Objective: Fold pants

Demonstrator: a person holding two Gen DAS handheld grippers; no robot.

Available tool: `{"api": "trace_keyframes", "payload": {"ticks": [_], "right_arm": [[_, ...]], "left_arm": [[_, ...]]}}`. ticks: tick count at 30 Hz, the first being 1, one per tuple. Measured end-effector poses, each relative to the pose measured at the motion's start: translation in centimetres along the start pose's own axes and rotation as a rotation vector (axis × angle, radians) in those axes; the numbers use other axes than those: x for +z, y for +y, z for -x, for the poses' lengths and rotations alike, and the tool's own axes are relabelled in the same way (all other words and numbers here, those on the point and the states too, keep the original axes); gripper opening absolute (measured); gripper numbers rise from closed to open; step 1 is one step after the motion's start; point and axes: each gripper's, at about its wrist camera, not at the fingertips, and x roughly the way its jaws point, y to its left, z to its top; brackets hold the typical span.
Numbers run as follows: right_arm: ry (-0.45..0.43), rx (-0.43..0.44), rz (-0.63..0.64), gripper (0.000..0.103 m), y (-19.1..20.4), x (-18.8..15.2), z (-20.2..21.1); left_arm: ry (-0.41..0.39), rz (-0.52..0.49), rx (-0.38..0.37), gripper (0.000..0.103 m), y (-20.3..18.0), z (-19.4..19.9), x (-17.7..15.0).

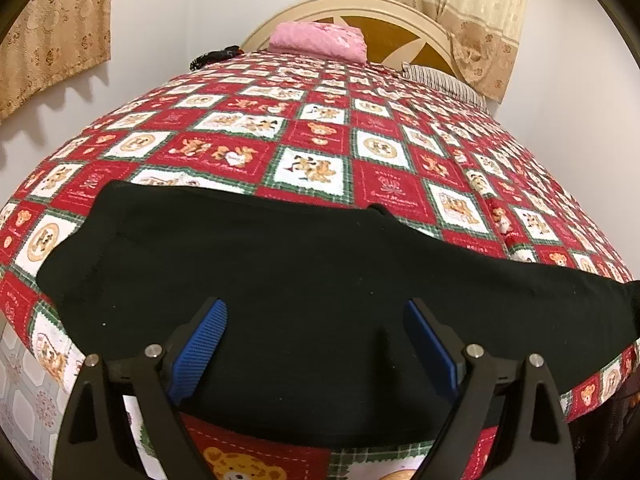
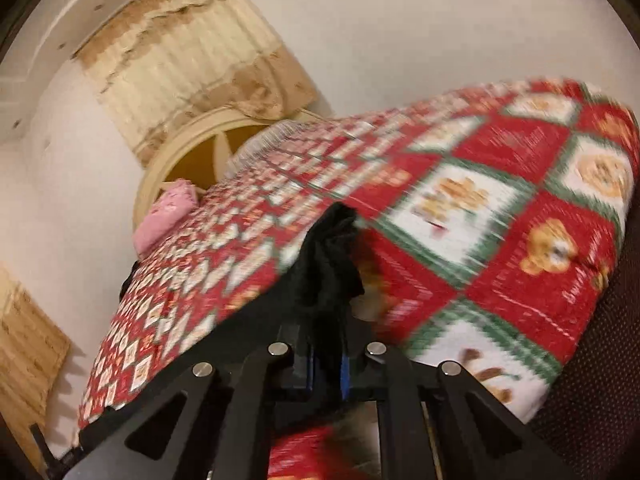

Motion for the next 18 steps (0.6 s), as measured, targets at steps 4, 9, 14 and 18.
{"api": "trace_keyframes", "payload": {"ticks": [4, 9, 14, 18], "right_arm": [[-0.033, 0.032, 0.139, 0.009, 5.0, -0.4, 1.1], [-0.035, 0.092, 0.239, 0.009, 9.7, -1.9, 1.5], [0.010, 0.174, 0.354, 0.009, 14.9, -5.1, 0.8], [0.051, 0.231, 0.461, 0.009, 19.3, -8.8, -0.2]], "left_arm": [[-0.002, 0.015, -0.001, 0.093, 0.5, 0.0, 0.0], [0.003, 0.032, 0.003, 0.093, 1.2, -0.1, -0.2], [-0.009, 0.043, 0.008, 0.093, 1.7, 0.2, -0.1], [-0.012, 0.051, 0.013, 0.093, 2.2, 0.2, -0.2]]}}
